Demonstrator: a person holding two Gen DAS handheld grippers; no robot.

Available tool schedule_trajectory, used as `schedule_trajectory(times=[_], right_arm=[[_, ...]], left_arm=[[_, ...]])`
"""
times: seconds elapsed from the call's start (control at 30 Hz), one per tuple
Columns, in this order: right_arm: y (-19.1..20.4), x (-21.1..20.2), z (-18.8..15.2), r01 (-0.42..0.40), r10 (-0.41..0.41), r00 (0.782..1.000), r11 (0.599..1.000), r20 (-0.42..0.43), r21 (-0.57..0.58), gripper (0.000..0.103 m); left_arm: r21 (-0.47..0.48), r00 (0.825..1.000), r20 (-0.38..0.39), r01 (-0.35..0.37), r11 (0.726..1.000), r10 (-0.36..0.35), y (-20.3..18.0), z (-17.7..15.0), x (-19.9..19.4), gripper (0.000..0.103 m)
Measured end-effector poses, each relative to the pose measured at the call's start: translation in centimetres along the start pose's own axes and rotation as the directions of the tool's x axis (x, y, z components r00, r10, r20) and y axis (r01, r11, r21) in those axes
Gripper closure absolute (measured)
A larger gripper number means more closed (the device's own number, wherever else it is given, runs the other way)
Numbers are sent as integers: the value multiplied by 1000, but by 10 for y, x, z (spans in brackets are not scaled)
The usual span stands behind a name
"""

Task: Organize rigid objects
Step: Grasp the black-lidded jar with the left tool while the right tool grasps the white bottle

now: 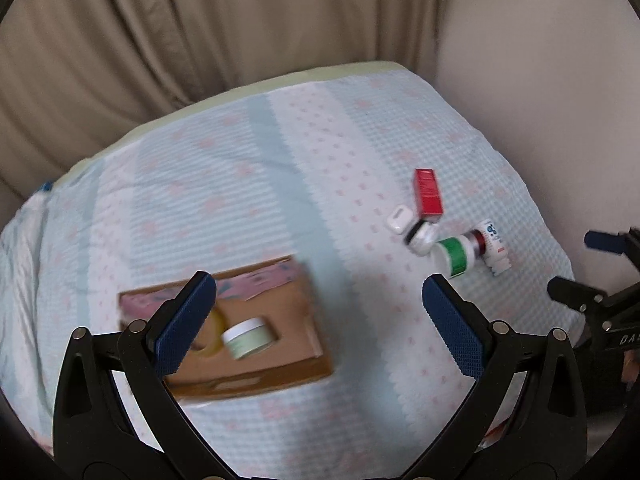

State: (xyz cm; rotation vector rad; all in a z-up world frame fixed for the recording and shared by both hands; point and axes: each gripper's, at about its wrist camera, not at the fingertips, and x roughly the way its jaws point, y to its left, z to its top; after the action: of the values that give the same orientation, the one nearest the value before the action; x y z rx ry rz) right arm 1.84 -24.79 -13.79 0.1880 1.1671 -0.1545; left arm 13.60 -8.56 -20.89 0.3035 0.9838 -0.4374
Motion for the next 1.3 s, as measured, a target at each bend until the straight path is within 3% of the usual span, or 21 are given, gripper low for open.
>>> schedule_trajectory(times=[0.13,0.23,0.4,0.67,0.73,0.9,1.03,1.13,1.27,1.3], right_arm=[[-49,13,2,10,-9,999,1000,-32,25,0],[-79,26,3,35,-33,998,998,-52,42,0],[-116,60,2,79,-72,993,994,-98,72,0],[-148,130,7,65,-43,978,992,-204,106,0],[-153,146,7,65,-41,973,993,-227,97,2],[-165,185,8,47,-15,959,993,-284,105,5],[-169,211,8,38,-6,946,995,-323,93,7],[-169,226,6,34,-7,935,997,-354,69,17],[-168,239,1,18,5,924,998,-383,56,28],[-167,242,0,18,4,921,998,-389,53,29]], left_arm=[[61,998,-60,29,998,-25,-41,16,37,1],[87,989,-124,95,992,-84,-64,29,70,1],[161,975,-194,145,976,-113,-93,46,125,1],[243,928,-353,213,946,-118,-133,67,221,2],[255,910,-401,223,941,-107,-141,68,247,3],[274,862,-499,249,929,-84,-157,62,294,12],[305,835,-547,266,914,-60,-168,54,316,16],[319,826,-560,286,904,-63,-173,49,323,20],[371,826,-562,295,881,-40,-184,40,328,33],[396,827,-562,296,869,-26,-188,36,329,41]])
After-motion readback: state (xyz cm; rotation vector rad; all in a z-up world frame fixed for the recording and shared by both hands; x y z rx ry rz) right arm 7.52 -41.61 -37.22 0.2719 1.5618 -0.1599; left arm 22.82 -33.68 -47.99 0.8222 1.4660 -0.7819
